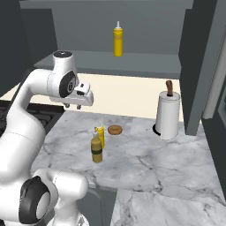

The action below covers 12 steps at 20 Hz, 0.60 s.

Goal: Pick the oil and vinegar bottle and mustard from the counter and place them in the cabinet.

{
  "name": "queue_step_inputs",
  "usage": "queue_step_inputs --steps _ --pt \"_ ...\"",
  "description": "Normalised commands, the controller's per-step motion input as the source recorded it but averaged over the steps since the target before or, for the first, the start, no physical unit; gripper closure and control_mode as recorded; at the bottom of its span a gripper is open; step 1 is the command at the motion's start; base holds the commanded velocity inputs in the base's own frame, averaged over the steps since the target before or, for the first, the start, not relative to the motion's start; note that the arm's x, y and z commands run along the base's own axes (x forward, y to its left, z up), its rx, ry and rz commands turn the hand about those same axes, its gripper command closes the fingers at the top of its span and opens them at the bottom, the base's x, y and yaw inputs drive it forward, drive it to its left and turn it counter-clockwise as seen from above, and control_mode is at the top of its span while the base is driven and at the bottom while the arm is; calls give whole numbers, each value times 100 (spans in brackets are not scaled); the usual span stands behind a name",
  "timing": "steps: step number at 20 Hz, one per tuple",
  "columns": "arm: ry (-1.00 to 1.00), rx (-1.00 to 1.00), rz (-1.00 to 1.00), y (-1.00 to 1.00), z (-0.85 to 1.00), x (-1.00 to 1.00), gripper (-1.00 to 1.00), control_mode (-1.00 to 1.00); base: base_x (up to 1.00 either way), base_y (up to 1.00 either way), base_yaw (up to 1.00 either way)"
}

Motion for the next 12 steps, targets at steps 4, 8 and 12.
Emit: queue_step_inputs --steps 4,8,12 --pt "0 0 0 0 0 -19 -100 -100 0 0 0" --pt "0 0 0 -2 -1 -32 -100 -100 0 0 0" --pt "0 0 0 -8 -11 -23 -100 -100 0 0 0"
